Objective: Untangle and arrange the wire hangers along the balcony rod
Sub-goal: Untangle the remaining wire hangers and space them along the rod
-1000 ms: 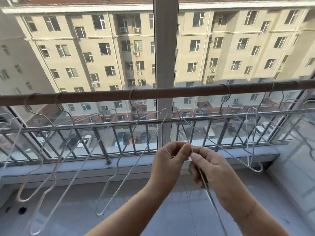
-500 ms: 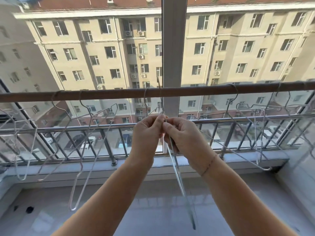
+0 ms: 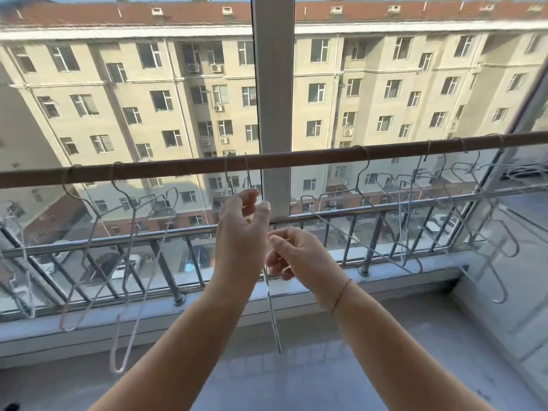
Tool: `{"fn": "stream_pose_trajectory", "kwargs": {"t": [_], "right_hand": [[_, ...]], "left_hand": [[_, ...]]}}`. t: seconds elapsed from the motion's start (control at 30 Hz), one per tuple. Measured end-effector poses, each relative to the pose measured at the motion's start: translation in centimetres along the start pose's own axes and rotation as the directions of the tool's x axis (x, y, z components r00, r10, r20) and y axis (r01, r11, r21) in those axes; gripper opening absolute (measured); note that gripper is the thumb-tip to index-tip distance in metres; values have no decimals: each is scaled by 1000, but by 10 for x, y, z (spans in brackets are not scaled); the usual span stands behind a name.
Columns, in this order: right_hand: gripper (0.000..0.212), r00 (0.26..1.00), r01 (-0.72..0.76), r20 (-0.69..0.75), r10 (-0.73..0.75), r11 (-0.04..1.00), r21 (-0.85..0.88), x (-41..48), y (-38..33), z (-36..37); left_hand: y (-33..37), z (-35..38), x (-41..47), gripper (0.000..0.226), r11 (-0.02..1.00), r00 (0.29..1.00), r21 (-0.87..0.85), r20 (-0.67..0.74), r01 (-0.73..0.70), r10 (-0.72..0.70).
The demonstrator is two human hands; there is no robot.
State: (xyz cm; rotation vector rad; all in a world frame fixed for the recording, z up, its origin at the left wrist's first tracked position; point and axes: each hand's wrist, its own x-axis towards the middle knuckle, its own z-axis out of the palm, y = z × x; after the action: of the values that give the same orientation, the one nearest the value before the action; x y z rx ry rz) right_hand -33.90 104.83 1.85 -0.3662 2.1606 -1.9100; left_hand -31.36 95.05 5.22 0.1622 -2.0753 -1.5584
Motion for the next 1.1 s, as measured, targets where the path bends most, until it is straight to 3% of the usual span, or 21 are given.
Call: {"fn": "stream_pose_trajectory", "kwargs": {"t": [0.13,0.23,0.37,0.5,0.6,0.67,0.8,0.97,1.1], "right_hand": [[18,998,31,-63,-32,999,-18,-15,3,-23],[13,968,118,-214,-129,991,-61,-28,0,-55],[8,829,260,-429,-359,926,-272,-40,0,-112],[22,674,130,-587,-449,854,-503,-33,15,-162],[46,749,-56,-593,-296,863,-502,-23,34,-184],[53,822,-98,-538,-187,884,-457,-19,46,-196],[39,906,-49,-410,-105,937,-347,-19,56,-222],[12,945,67,-302,-126,978,-199,-21,65,-252],[17,946,80,-294,-139,976,-205,-17,65,-264]], "left_hand": [[19,22,-7,24,995,992,-26,90,-92,94],[28,46,-12,25,996,984,-49,159,-76,83],[38,78,-20,22,995,970,-87,230,-55,74],[49,118,-25,24,993,945,-107,316,-48,80],[58,155,-28,30,995,927,-94,371,-20,54],[62,182,-28,34,998,921,-70,388,10,18],[59,233,-28,34,990,914,-26,388,137,-116],[43,270,-34,39,923,865,-20,357,384,-352],[31,280,-35,33,888,850,4,290,459,-440]]}}
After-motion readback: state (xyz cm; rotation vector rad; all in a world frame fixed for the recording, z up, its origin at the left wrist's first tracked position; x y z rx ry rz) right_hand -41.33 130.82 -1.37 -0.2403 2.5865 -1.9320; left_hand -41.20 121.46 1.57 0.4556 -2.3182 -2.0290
